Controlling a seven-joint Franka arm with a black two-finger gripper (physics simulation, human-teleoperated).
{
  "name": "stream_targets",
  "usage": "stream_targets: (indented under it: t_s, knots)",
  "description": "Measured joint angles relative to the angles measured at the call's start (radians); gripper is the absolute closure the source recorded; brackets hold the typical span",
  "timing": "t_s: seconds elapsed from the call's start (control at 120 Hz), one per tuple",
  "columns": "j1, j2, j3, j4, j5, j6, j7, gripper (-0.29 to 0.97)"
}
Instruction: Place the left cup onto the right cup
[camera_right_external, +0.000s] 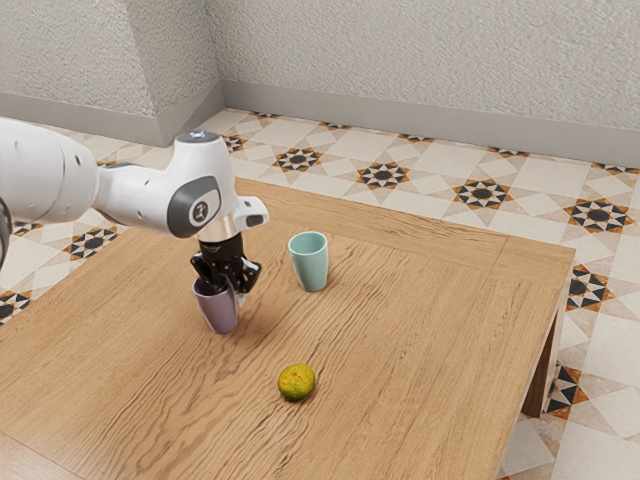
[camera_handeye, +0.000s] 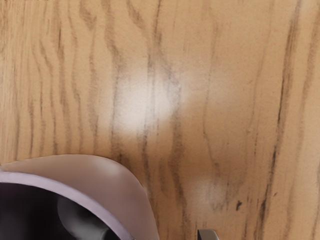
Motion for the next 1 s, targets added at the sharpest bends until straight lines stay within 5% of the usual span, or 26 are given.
stream_targets:
  t_s: [0.35,0.6,0.783,1.0]
  knots:
    - [-0.002,-0.02,0.0,0.0,0.008,-0.014,-0.002,0.76]
    - [-0.023,-0.139,0.001,0.007,0.024,-0.107,-0.01,0.78]
    - [-0.062,-0.147,-0.003,0.145,0.048,-0.229,-0.019,0.78]
    - [-0.111,-0.034,-0.006,0.378,0.05,-0.358,-0.027,0.79]
